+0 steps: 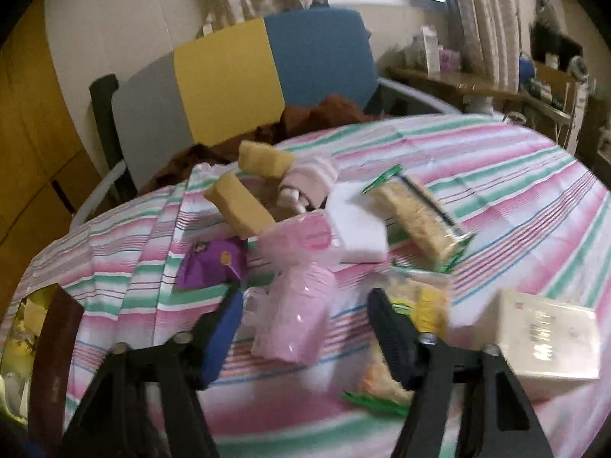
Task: Organize objects
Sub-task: 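Move both tools back over the remaining items on the cloth, then grasp the pink hair roller with the right tool while the left tool grasps a clear plastic roller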
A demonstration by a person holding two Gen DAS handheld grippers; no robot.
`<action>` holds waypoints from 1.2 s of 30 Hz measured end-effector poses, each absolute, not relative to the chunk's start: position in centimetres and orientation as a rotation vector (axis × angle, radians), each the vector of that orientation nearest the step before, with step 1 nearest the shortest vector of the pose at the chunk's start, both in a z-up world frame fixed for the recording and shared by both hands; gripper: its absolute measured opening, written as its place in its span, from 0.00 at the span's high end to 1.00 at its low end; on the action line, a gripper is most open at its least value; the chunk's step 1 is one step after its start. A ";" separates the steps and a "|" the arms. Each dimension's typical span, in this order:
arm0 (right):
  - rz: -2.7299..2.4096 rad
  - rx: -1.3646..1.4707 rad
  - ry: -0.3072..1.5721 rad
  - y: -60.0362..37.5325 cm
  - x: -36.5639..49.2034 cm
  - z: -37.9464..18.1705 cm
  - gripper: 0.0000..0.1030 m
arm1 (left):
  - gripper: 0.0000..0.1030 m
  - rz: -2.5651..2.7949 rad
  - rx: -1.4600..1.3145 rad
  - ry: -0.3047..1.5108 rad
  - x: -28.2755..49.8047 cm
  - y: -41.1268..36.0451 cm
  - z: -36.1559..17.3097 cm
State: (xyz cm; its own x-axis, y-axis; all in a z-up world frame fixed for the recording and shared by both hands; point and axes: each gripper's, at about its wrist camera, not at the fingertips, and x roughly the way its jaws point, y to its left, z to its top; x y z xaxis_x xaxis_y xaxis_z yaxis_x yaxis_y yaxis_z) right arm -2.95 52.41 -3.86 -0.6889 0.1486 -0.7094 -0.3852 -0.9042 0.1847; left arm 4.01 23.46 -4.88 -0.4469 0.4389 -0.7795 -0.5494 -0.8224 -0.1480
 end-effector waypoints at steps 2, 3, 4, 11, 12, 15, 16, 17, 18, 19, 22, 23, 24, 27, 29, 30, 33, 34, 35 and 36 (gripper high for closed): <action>2.582 -1.112 0.517 52.4 -3.5 -4.9 0.60 | 0.31 2.266 -1.166 0.158 3.8 23.3 -4.9; 2.601 -1.096 0.567 52.3 -3.2 -4.9 0.60 | 0.31 2.269 -1.165 0.153 3.7 23.3 -4.8; 2.610 -1.100 0.590 52.3 -3.0 -5.0 0.61 | 0.31 2.274 -1.165 0.150 3.5 23.3 -4.8; 2.802 -1.113 0.730 47.8 0.6 -4.4 0.61 | 0.31 2.270 -1.175 0.121 2.4 24.2 -4.8; 2.829 -1.117 0.743 47.3 1.0 -4.4 0.58 | 0.31 2.271 -1.176 0.124 2.2 24.4 -4.8; 2.860 -1.081 0.664 46.5 1.8 -3.6 0.23 | 0.31 2.274 -1.178 0.134 1.8 25.0 -5.0; 2.864 -1.022 0.618 46.8 2.0 -3.0 0.23 | 0.31 2.274 -1.183 0.130 1.5 25.2 -5.1; 2.856 -0.970 0.564 47.4 1.9 -2.4 0.23 | 0.31 2.274 -1.186 0.126 1.4 25.4 -5.1; 2.842 -0.942 0.525 48.0 1.6 -2.0 0.23 | 0.31 2.272 -1.191 0.117 1.1 25.7 -5.2; 2.819 -0.925 0.489 48.8 1.0 -1.6 0.23 | 0.31 2.270 -1.193 0.106 0.8 26.0 -5.3; 2.745 -0.954 0.458 51.8 -2.1 -1.5 0.23 | 0.31 2.270 -1.197 0.103 -0.1 27.2 -5.6; 2.734 -0.967 0.463 52.5 -2.8 -1.6 0.23 | 0.31 2.267 -1.198 0.096 -0.3 27.6 -5.7; 2.724 -0.984 0.468 53.2 -3.6 -1.8 0.23 | 0.31 2.262 -1.199 0.087 -0.5 27.9 -5.7; 2.709 -1.042 0.461 54.6 -5.9 -2.8 0.23 | 0.31 2.240 -1.204 0.052 -1.3 29.0 -5.9; 2.709 -1.079 0.422 54.6 -7.0 -3.5 0.28 | 0.31 2.239 -1.206 0.058 -1.7 29.7 -6.0; 2.712 -1.082 0.397 54.5 -7.4 -3.8 0.32 | 0.31 2.239 -1.206 0.063 -1.9 30.0 -6.0; 2.712 -1.121 0.370 54.2 -7.9 -4.4 0.56 | 0.30 2.230 -1.213 0.064 -2.3 30.9 -6.2; 2.724 -1.113 0.378 54.1 -7.5 -4.7 0.56 | 0.30 2.227 -1.211 0.064 -2.4 31.2 -6.2; 2.733 -1.098 0.380 54.0 -7.1 -4.7 0.56 | 0.30 2.225 -1.206 0.066 -2.4 31.5 -6.2; 2.738 -1.091 0.374 53.8 -6.7 -4.7 0.57 | 0.30 2.224 -1.200 0.070 -2.4 31.8 -6.2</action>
State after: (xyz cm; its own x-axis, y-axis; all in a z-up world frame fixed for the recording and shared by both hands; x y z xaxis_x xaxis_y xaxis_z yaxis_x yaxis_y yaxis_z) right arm -6.71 53.84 -4.69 -0.7177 0.0643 -0.6934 -0.2478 -0.9541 0.1680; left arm -2.42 31.84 -6.23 -0.4078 0.4829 -0.7750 -0.5303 -0.8161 -0.2295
